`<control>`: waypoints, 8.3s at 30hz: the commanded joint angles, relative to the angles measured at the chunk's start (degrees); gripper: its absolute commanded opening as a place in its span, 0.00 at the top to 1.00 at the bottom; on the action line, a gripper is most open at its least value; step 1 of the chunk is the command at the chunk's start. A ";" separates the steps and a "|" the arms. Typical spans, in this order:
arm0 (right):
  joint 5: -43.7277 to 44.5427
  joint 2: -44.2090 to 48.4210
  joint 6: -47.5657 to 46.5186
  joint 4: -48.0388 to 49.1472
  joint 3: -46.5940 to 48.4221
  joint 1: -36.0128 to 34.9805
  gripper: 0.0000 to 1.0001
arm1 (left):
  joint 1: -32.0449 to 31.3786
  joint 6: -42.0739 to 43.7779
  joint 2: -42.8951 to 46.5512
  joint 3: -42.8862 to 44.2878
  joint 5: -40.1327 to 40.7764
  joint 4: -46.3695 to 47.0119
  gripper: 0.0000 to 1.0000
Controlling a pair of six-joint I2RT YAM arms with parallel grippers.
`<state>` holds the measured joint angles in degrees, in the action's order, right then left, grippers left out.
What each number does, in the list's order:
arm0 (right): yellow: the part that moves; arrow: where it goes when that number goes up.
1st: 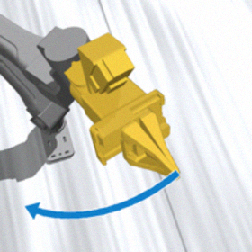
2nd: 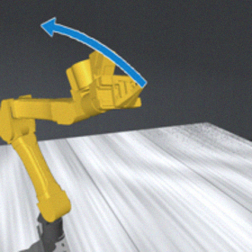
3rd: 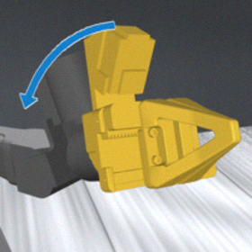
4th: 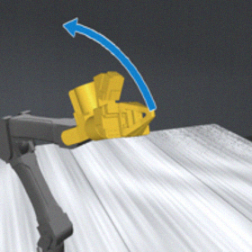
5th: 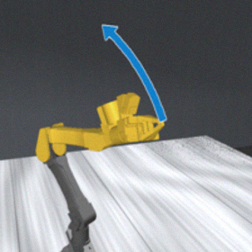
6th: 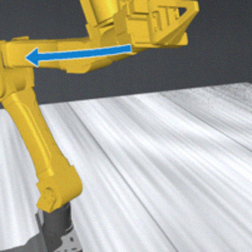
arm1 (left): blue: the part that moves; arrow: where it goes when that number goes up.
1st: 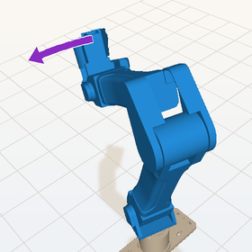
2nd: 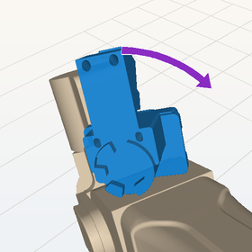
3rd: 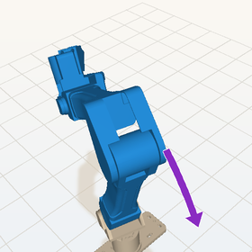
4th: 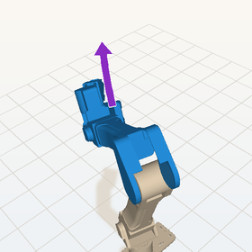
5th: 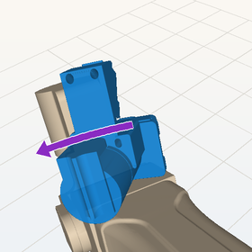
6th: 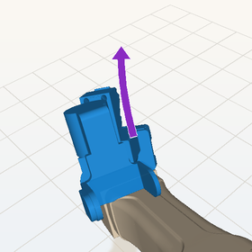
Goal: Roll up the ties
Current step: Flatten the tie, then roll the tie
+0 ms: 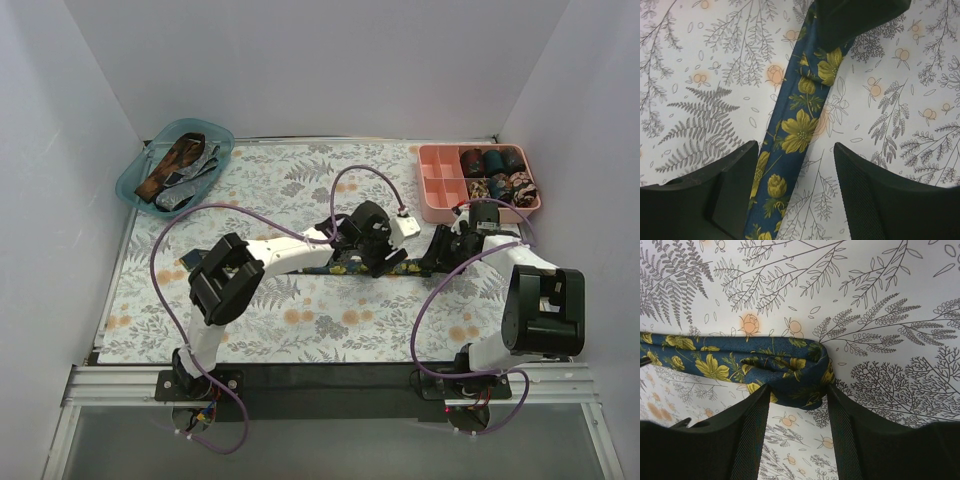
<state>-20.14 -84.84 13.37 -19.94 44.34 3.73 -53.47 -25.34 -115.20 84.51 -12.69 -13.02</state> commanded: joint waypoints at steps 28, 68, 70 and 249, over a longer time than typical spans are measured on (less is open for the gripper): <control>0.89 -1.03 2.89 1.75 -0.30 -7.59 0.51 | -1.99 14.45 -6.01 -8.90 1.00 14.07 0.62; 11.68 6.09 -1.93 -7.03 4.35 -5.92 0.38 | -1.63 17.87 0.77 -10.15 -2.78 15.48 0.14; 12.84 5.13 -4.30 -8.53 4.79 -5.75 0.38 | -1.63 18.75 -0.02 -9.89 -3.04 16.09 0.14; 4.24 -0.59 27.24 23.81 -7.68 -18.14 0.53 | 4.69 -28.97 0.23 -8.92 -2.43 13.37 0.83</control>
<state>-13.69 -85.97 39.48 2.26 38.68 -14.66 -48.86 -52.82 -120.14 76.01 -16.84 1.85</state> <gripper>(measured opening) 0.479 0.166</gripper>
